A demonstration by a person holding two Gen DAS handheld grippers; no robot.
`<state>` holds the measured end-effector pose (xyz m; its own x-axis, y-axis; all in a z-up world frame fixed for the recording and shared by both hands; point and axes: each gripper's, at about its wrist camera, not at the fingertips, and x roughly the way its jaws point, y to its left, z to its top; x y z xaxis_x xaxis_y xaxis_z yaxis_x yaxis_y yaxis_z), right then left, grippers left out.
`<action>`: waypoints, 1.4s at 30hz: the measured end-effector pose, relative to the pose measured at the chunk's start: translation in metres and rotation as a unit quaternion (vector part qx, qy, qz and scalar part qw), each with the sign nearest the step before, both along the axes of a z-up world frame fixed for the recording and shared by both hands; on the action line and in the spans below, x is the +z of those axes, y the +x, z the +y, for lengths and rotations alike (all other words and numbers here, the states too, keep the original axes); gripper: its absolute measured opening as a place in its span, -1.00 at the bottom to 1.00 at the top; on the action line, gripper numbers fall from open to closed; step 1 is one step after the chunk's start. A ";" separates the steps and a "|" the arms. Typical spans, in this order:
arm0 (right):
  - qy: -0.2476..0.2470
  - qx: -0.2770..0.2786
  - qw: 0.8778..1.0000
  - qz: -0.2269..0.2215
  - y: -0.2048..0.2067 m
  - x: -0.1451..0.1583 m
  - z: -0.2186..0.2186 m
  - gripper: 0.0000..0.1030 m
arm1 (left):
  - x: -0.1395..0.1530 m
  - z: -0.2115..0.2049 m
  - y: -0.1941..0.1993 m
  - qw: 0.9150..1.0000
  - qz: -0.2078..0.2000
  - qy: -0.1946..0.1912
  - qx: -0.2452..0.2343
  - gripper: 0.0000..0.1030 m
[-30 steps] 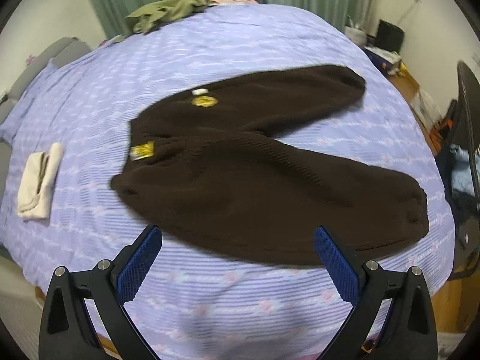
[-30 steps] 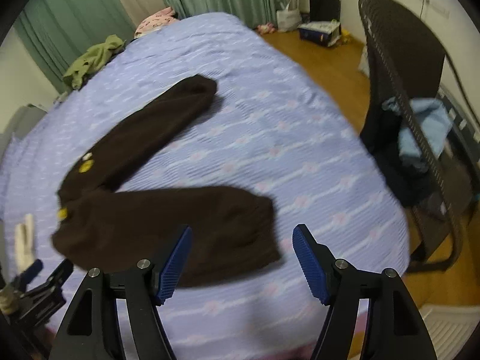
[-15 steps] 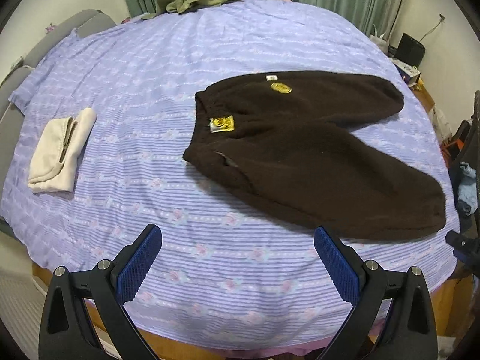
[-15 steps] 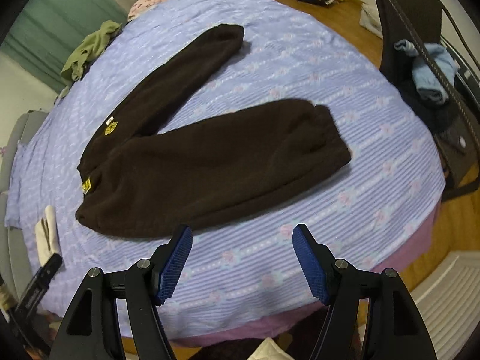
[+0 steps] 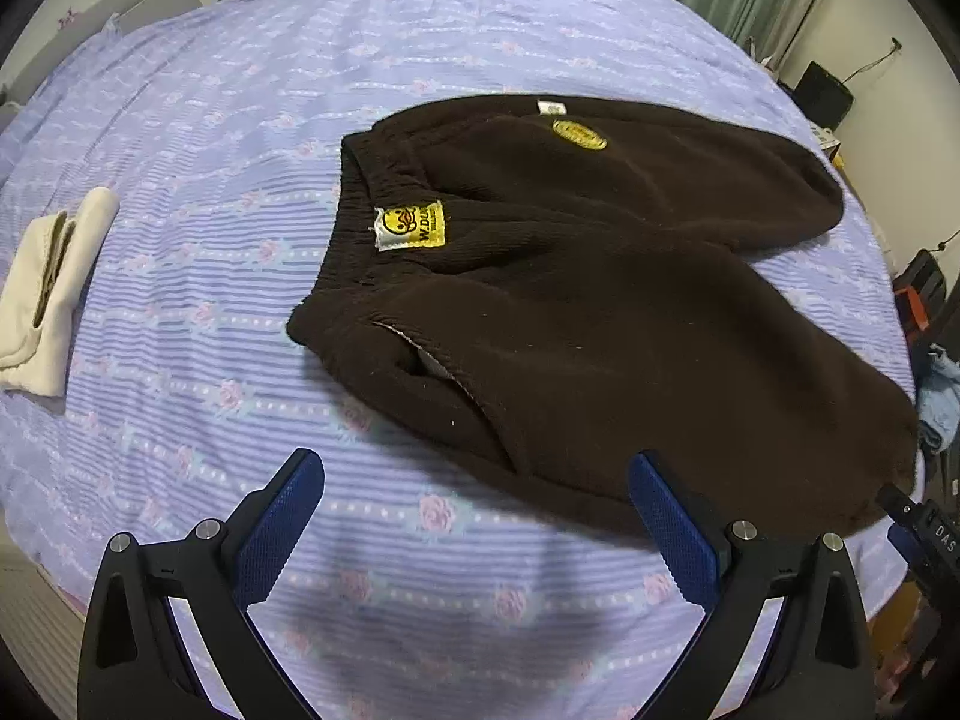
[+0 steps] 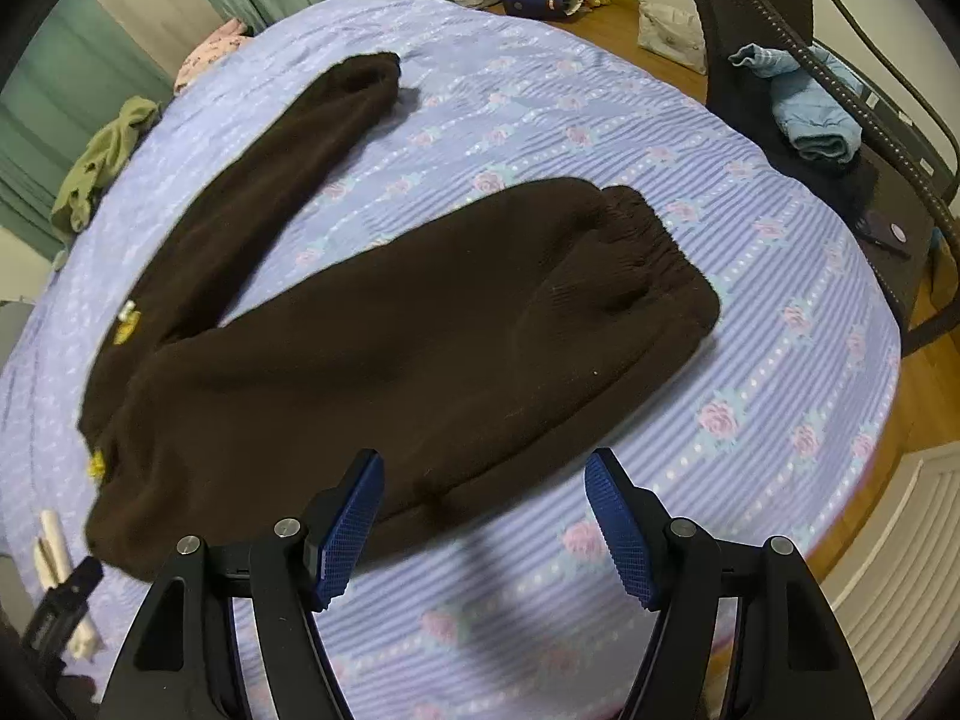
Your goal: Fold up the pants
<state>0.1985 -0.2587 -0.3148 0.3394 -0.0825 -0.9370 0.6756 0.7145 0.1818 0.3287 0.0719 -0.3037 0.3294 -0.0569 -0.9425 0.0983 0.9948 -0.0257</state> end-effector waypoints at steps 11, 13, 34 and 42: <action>0.031 -0.047 0.998 0.025 0.007 -0.054 -0.026 0.35 | -0.055 -0.018 0.020 0.998 0.050 -0.025 -0.007 0.77; 0.023 -0.033 0.999 0.032 0.013 -0.056 -0.026 0.31 | -0.066 -0.014 0.025 0.994 0.080 -0.070 0.007 0.61; -0.036 0.096 0.995 -0.019 0.010 0.062 -0.013 -0.67 | 0.004 -0.001 -0.019 0.990 0.045 -0.119 0.060 -0.45; -0.051 0.082 0.991 -0.097 0.069 0.112 -0.046 -0.68 | 0.059 -0.014 0.010 0.985 -0.015 -0.140 0.099 -0.46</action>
